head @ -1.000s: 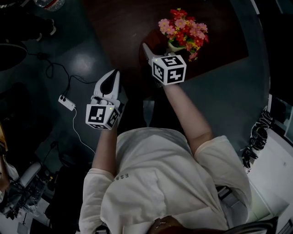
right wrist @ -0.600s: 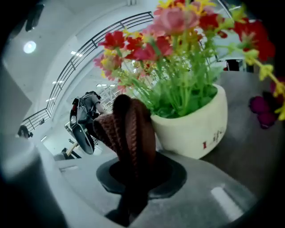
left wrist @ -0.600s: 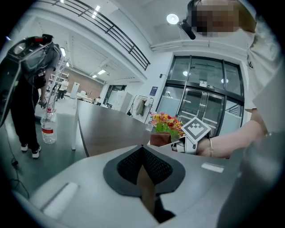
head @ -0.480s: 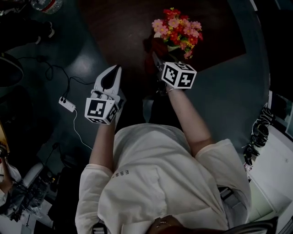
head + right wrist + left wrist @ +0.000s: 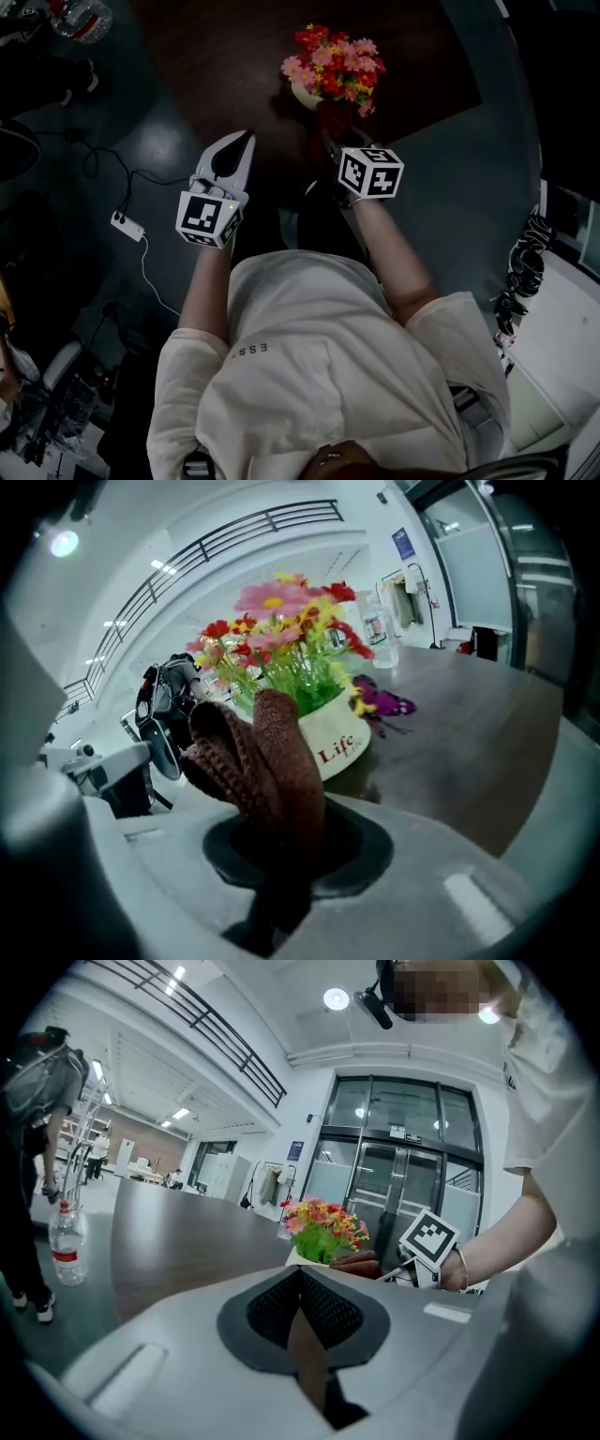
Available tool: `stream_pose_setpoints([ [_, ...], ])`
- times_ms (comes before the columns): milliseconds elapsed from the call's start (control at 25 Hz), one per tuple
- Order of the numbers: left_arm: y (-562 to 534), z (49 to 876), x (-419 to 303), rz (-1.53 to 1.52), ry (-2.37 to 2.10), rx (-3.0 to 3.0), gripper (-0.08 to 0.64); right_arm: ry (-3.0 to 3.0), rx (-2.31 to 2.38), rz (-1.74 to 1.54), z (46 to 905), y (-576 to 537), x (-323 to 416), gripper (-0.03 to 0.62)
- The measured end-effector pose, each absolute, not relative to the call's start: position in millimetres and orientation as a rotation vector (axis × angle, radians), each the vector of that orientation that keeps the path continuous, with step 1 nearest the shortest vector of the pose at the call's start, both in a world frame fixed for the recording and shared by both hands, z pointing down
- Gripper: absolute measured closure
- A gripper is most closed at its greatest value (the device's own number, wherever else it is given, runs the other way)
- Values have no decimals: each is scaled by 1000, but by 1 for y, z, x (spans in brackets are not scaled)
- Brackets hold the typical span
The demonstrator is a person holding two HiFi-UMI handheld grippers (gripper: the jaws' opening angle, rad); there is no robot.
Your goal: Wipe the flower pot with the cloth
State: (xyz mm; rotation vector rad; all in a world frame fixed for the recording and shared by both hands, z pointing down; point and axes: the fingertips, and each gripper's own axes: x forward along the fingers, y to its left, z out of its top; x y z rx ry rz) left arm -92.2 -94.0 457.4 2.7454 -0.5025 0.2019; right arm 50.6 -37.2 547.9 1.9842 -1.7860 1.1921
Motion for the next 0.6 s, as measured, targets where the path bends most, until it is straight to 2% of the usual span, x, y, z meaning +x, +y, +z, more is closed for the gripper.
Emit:
stream_pose_setpoints([
  [320, -82, 462, -48, 243, -537, 2757, 546, -1758, 1909, 1043, 546, -1, 106, 545],
  [600, -76, 478, -3, 351, -630, 2726, 403, -1741, 1843, 1008, 552, 14, 169, 545],
])
